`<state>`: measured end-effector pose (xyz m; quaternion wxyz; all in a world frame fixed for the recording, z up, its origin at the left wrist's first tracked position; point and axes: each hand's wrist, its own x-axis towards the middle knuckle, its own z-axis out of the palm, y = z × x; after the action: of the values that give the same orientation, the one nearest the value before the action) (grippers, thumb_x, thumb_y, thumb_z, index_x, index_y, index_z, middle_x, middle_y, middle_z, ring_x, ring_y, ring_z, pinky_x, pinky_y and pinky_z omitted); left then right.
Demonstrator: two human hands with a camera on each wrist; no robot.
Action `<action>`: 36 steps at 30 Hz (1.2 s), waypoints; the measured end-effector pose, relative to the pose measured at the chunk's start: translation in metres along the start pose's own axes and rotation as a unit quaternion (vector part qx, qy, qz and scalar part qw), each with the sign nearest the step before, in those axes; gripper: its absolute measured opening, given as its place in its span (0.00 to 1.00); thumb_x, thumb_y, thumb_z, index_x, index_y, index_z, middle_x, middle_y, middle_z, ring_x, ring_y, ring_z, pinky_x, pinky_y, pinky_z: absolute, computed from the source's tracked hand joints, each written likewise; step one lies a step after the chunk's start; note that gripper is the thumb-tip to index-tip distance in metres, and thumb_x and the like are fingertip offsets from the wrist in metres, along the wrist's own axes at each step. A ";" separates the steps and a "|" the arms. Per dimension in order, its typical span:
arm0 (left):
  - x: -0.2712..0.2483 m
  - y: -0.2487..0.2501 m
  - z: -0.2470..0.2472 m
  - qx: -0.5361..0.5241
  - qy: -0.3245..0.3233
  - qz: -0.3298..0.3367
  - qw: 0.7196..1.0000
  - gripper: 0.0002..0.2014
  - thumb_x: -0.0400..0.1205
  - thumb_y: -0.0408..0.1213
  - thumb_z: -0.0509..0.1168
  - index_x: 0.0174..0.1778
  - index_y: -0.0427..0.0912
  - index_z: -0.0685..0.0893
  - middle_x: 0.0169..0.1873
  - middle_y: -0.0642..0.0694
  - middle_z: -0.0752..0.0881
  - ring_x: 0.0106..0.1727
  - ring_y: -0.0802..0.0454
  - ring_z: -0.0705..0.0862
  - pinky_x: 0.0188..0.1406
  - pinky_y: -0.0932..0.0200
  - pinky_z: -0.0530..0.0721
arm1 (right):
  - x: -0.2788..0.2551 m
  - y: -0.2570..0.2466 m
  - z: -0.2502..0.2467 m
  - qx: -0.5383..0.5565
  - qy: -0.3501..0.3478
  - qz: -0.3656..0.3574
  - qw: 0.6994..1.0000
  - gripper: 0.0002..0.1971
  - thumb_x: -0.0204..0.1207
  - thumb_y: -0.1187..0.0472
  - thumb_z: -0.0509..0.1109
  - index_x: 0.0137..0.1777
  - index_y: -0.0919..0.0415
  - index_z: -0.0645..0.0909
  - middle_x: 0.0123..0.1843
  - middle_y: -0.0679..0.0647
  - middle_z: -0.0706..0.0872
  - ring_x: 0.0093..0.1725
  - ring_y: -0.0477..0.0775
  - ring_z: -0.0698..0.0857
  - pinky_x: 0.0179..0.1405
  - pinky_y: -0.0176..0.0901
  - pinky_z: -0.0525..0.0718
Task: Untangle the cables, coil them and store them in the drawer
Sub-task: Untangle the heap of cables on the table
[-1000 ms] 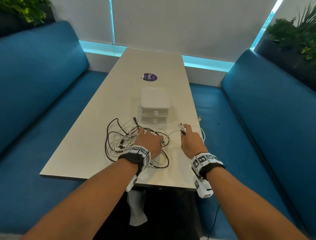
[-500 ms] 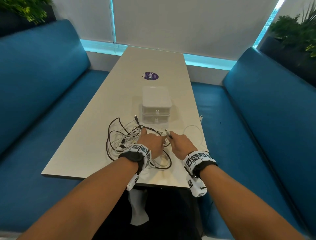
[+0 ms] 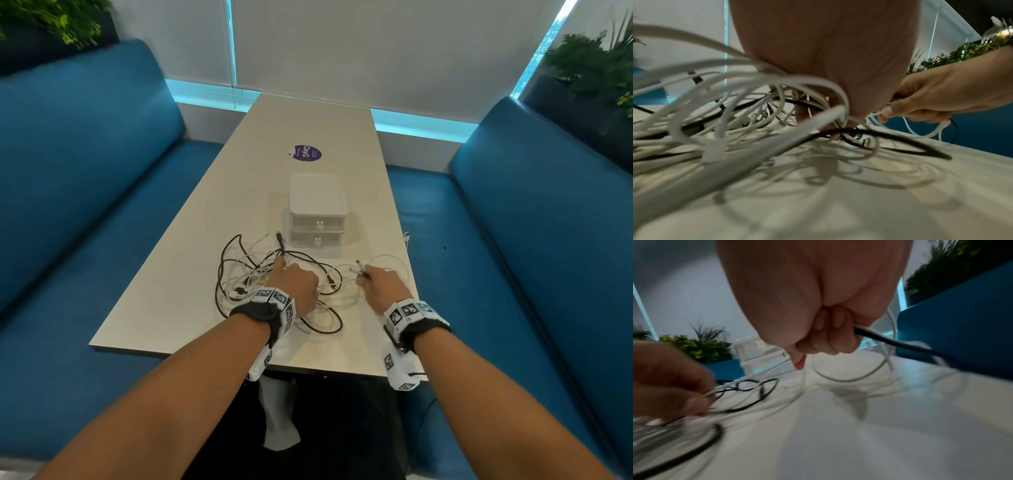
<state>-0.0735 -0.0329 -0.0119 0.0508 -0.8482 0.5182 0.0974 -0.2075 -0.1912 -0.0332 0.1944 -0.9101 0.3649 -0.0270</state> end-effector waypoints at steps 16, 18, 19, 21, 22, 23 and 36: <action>0.009 0.007 0.007 0.011 0.053 0.014 0.998 0.09 0.86 0.40 0.52 0.46 0.54 0.77 0.30 0.53 0.77 0.42 0.47 0.76 0.68 0.41 0.60 | -0.013 -0.036 0.016 0.005 -0.003 -0.089 0.996 0.13 0.86 0.55 0.59 0.64 0.58 0.79 0.51 0.64 0.88 0.52 0.67 0.85 0.46 0.50 0.79; 0.011 0.007 0.009 -0.008 0.073 0.016 0.997 0.11 0.87 0.43 0.51 0.49 0.55 0.79 0.33 0.52 0.78 0.47 0.46 0.78 0.66 0.43 0.61 | -0.012 -0.038 0.020 0.004 -0.021 -0.090 0.996 0.12 0.86 0.55 0.60 0.54 0.61 0.82 0.50 0.63 0.88 0.52 0.66 0.84 0.42 0.48 0.75; 0.012 0.006 0.011 -0.011 0.079 0.016 0.997 0.11 0.88 0.45 0.50 0.51 0.55 0.79 0.35 0.51 0.78 0.50 0.45 0.79 0.66 0.43 0.62 | -0.012 -0.039 0.019 0.013 -0.021 -0.083 0.996 0.12 0.86 0.55 0.60 0.52 0.61 0.82 0.49 0.63 0.88 0.50 0.66 0.85 0.41 0.47 0.75; 0.011 0.004 0.012 -0.006 0.087 0.023 0.996 0.12 0.89 0.47 0.50 0.52 0.53 0.79 0.37 0.51 0.80 0.51 0.45 0.80 0.67 0.42 0.62 | -0.011 -0.038 0.019 0.020 -0.015 -0.074 0.997 0.12 0.86 0.53 0.61 0.50 0.60 0.81 0.47 0.62 0.88 0.47 0.65 0.85 0.40 0.48 0.78; 0.011 0.002 0.012 0.002 0.091 0.032 0.995 0.12 0.90 0.48 0.50 0.53 0.52 0.79 0.38 0.51 0.82 0.52 0.45 0.80 0.68 0.42 0.61 | -0.009 -0.037 0.017 0.011 -0.011 -0.071 0.997 0.12 0.86 0.52 0.61 0.50 0.58 0.81 0.46 0.61 0.88 0.46 0.65 0.85 0.41 0.50 0.80; 0.011 0.000 0.012 0.017 0.089 0.042 0.995 0.13 0.90 0.48 0.51 0.54 0.50 0.79 0.40 0.50 0.85 0.52 0.45 0.81 0.69 0.41 0.61 | -0.008 -0.035 0.014 -0.002 -0.007 -0.063 0.998 0.12 0.86 0.51 0.60 0.50 0.57 0.80 0.45 0.60 0.87 0.45 0.64 0.85 0.41 0.52 0.82; 0.013 -0.008 0.017 0.068 0.078 0.066 0.992 0.06 0.88 0.40 0.56 0.54 0.46 0.77 0.33 0.49 0.79 0.45 0.43 0.83 0.68 0.40 0.59 | -0.007 -0.036 0.005 -0.032 0.064 -0.001 0.997 0.16 0.87 0.55 0.58 0.71 0.58 0.69 0.49 0.63 0.85 0.46 0.67 0.85 0.38 0.51 0.78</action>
<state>-0.0630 -0.0372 -0.0316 0.0616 -0.8119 0.5805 -0.0011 -0.1884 -0.1609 -0.0236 0.1415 -0.9125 0.3768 -0.0736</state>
